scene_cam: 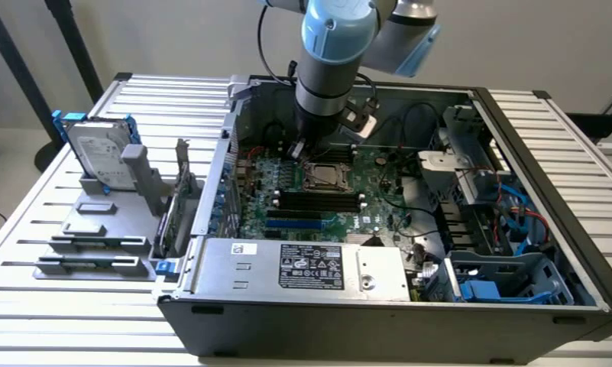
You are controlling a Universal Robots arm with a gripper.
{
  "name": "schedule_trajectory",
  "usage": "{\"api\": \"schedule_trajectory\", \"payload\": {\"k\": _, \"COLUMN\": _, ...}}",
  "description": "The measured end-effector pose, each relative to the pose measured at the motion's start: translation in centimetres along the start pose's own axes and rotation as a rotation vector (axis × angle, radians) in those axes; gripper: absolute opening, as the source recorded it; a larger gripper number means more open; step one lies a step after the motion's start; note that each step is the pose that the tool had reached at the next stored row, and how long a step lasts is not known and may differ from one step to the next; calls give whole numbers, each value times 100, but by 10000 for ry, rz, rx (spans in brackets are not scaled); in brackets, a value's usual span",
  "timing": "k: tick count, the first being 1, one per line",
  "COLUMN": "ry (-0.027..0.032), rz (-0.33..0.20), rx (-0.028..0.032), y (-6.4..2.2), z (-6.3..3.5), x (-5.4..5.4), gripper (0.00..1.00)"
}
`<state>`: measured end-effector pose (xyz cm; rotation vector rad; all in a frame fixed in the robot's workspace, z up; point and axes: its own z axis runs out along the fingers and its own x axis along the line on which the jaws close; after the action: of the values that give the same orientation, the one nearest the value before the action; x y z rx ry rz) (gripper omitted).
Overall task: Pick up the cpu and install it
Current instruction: 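Install the first cpu locking lever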
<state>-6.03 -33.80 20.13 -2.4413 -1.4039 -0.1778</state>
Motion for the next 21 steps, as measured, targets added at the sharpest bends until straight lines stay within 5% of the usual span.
{"api": "schedule_trajectory", "payload": {"k": 9, "ry": -70, "rz": 164, "rx": -105, "y": 7, "z": 15, "x": 13, "gripper": 11}}
{"api": "schedule_trajectory", "payload": {"k": 21, "ry": -92, "rz": 376, "rx": -204, "y": 36, "z": 35, "x": 69, "gripper": 11}}
